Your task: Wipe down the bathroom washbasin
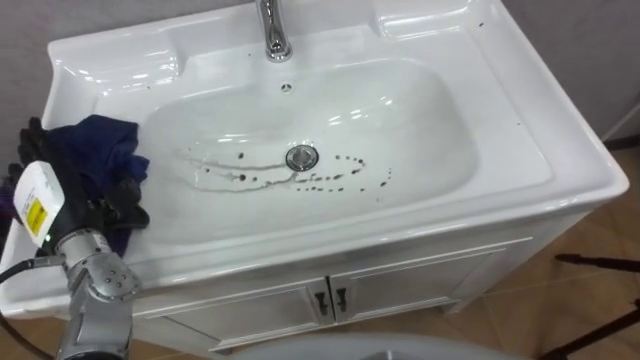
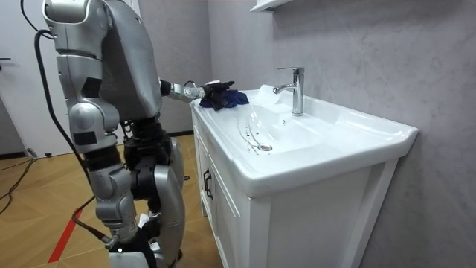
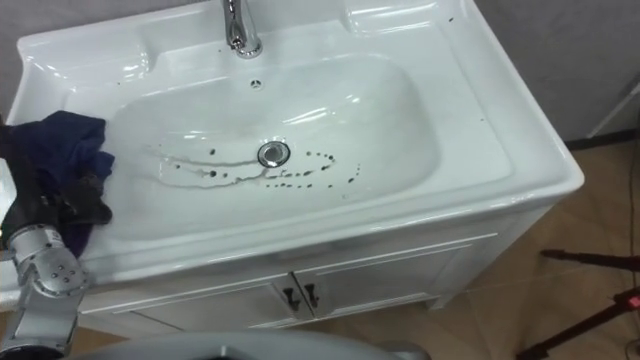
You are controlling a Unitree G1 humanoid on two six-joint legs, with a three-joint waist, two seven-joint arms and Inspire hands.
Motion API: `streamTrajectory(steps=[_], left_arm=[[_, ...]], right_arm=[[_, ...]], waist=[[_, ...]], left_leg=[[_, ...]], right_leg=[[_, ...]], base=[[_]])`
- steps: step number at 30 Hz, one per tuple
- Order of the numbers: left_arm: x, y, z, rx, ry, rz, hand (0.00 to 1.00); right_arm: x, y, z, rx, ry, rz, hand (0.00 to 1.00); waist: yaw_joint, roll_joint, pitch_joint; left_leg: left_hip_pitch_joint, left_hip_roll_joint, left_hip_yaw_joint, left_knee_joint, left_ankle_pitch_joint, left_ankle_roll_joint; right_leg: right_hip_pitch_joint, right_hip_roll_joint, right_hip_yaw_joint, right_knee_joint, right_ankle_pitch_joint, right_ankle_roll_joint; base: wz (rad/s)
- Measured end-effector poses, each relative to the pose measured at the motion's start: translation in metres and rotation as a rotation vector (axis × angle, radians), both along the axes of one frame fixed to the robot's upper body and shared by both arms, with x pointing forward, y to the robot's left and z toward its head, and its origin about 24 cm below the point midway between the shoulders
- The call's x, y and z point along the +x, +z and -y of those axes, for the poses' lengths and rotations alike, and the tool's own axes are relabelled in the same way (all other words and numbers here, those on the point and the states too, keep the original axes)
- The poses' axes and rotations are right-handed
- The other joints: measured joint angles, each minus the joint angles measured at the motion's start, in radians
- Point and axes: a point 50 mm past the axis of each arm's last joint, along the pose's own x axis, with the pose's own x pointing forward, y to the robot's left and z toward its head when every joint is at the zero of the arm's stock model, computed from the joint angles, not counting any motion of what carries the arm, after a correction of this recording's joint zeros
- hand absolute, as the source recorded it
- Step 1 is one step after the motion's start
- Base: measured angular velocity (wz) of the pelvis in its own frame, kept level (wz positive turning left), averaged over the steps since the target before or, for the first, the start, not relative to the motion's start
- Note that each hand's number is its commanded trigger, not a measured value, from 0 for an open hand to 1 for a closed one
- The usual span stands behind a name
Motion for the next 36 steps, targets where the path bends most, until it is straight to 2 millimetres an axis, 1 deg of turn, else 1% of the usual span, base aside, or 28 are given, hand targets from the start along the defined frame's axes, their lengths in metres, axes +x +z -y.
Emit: streamTrajectory(steps=[2,8,10,12,26,33,36], left_arm=[[-0.001,0.0,-0.002,0.003,-0.001,-0.008,1.0],[0.002,-0.004,-0.008,0.012,0.006,-0.037,1.0],[0.001,-0.007,-0.009,0.004,0.003,-0.059,1.0],[0.001,-0.009,-0.009,-0.003,0.002,-0.071,1.0],[0.005,-0.004,-0.022,-0.018,0.043,-0.06,1.0],[0.01,-0.004,-0.02,-0.033,0.049,-0.049,1.0],[0.015,0.002,-0.02,-0.042,0.058,-0.033,1.0]], right_arm=[[0.0,0.0,0.0,0.0,0.0,-0.003,0.0],[-0.001,0.001,0.003,-0.01,-0.008,-0.018,0.0],[-0.001,0.001,0.004,-0.015,-0.008,-0.021,0.0],[-0.001,0.001,0.003,-0.012,-0.012,-0.033,0.0],[-0.001,0.001,0.003,-0.014,-0.025,-0.045,0.0],[0.004,0.001,0.002,-0.021,-0.027,-0.021,0.0],[0.005,0.0,0.002,-0.023,-0.033,-0.015,0.0]], waist=[[0.002,0.003,0.0001],[-0.002,0.021,-0.0005],[-0.003,0.025,-0.0022],[-0.003,0.025,-0.0021],[-0.013,0.023,-0.0047],[-0.008,0.023,-0.0047],[-0.009,0.021,-0.0049]], left_leg=[[-0.001,0.003,0.005,-0.004,0.0,0.0],[0.004,0.007,0.013,-0.002,0.004,-0.006],[0.01,0.009,0.017,-0.002,0.006,-0.009],[0.013,0.01,0.021,-0.001,0.008,-0.012],[0.015,0.01,0.023,-0.001,0.008,-0.012],[0.014,0.01,0.024,-0.001,0.008,-0.012],[0.012,0.01,0.021,-0.001,0.008,-0.012]], right_leg=[[-0.006,0.005,0.008,0.002,0.004,-0.002],[-0.005,0.009,0.011,-0.002,0.008,-0.007],[-0.004,0.01,0.013,-0.002,0.008,-0.009],[-0.005,0.011,0.014,-0.001,0.007,-0.012],[-0.001,0.011,0.013,0.002,0.007,-0.012],[-0.003,0.011,0.014,-0.001,0.007,-0.012],[0.002,0.01,0.011,0.001,0.007,-0.012]], base=[[-0.12],[-0.03],[-0.05],[-0.02],[0.0],[0.0],[0.02]])
